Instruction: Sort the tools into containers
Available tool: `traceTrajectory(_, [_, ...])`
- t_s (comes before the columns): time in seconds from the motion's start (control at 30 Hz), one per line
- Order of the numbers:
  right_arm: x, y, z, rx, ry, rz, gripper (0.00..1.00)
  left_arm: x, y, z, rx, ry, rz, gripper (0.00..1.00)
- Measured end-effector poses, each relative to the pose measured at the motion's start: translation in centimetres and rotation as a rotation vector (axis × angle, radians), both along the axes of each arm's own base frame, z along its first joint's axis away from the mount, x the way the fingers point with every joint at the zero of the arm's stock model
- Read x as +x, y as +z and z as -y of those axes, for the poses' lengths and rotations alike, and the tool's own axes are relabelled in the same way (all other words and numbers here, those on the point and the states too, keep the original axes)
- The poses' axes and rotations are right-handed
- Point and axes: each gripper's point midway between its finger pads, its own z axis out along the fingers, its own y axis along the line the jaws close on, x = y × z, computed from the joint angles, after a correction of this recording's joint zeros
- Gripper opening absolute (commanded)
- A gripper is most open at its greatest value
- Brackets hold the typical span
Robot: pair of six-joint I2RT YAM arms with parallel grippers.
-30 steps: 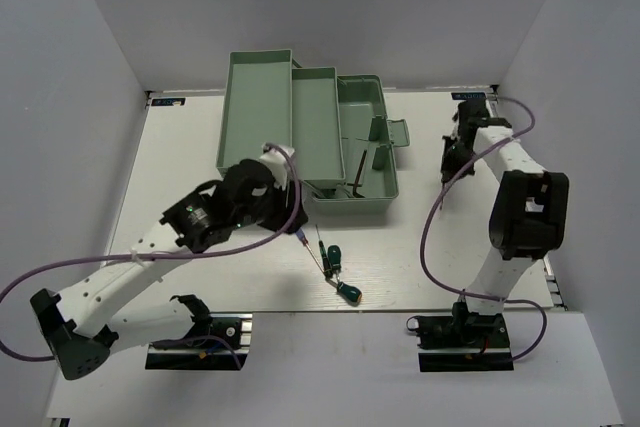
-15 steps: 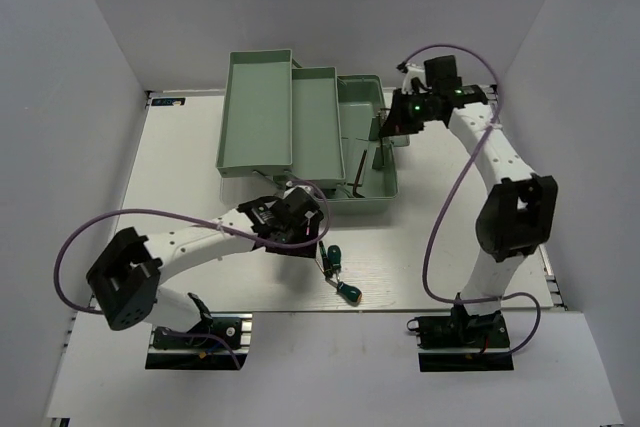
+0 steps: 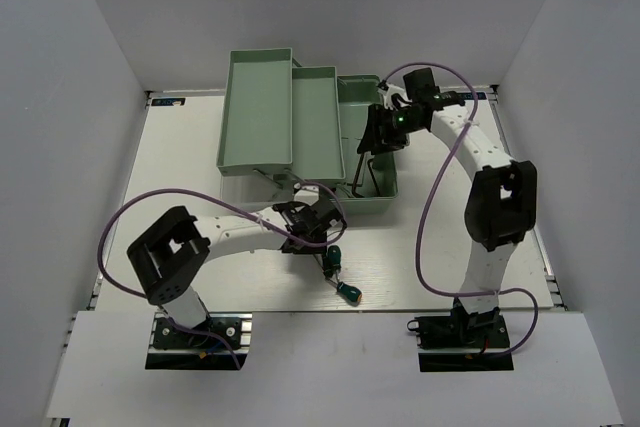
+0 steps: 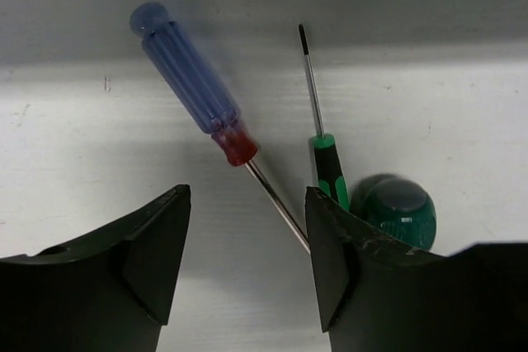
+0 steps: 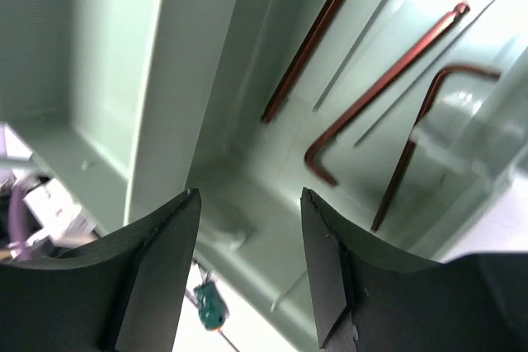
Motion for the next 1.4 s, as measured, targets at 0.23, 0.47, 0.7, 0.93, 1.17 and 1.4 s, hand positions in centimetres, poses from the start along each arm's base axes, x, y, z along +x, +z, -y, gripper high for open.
traceTrajectory(0.23, [-2.8, 1.3, 1.4, 0.035, -0.005, -0.006, 0.58, 0.4, -1.3, 0.3, 0.037, 0.043, 0.051, 0.55])
traceTrajectory(0.47, [-3.6, 0.3, 2.2, 0.055, -0.011, -0.051, 0.61, 1.1, -1.4, 1.1, 0.02, 0.078, 0.12, 0.16])
traceTrajectory(0.7, [-4.5, 1.2, 2.4, 0.096, 0.102, 0.011, 0.53, -0.3, -1.3, 1.4, 0.004, 0.044, 0.141, 0.0])
traceTrajectory(0.93, [-7.1, 1.9, 3.7, 0.145, 0.24, 0.057, 0.39, -4.8, 1.2, 0.8, -0.03, -0.091, 0.088, 0.0])
traceTrajectory(1.17, [-11.3, 0.9, 4.9, 0.137, 0.345, 0.059, 0.47, -4.0, 11.4, 3.3, -0.207, -0.186, 0.228, 0.0])
traceTrajectory(1.4, [-13.9, 2.6, 5.1, 0.161, 0.449, 0.141, 0.51, -0.7, 20.7, 5.9, -0.298, -0.215, 0.424, 0.0])
